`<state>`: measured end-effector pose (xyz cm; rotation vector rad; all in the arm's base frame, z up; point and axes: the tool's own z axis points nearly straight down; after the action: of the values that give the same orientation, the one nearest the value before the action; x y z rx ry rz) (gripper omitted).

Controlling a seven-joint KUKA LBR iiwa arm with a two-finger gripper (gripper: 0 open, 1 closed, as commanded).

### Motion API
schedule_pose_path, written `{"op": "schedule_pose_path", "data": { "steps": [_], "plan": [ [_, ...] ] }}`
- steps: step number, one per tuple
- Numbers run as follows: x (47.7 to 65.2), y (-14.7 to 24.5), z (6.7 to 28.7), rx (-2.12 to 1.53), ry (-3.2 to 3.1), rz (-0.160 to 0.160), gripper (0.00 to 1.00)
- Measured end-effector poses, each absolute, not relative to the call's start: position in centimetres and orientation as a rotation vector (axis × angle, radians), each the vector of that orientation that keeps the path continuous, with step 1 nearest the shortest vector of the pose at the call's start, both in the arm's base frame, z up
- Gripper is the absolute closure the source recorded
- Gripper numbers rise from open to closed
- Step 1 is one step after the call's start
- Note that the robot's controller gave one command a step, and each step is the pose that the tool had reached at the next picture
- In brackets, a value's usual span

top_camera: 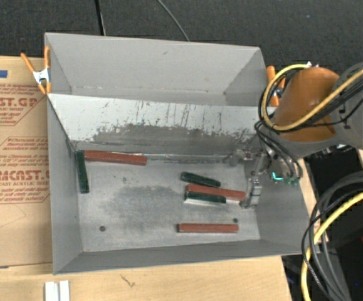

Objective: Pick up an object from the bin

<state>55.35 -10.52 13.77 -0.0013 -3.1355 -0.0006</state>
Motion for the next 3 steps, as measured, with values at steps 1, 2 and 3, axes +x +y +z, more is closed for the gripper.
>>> {"op": "schedule_pose_path", "data": {
  "steps": [1, 2, 3],
  "plan": [
    [55.5, -10.5, 14.2, 0.000, -3.143, 0.001, 0.00],
    [55.6, -10.5, 14.2, 0.002, -3.143, 0.001, 0.00],
    [55.3, -8.6, 14.8, -0.050, -3.142, -0.001, 0.00]
  ]
}}
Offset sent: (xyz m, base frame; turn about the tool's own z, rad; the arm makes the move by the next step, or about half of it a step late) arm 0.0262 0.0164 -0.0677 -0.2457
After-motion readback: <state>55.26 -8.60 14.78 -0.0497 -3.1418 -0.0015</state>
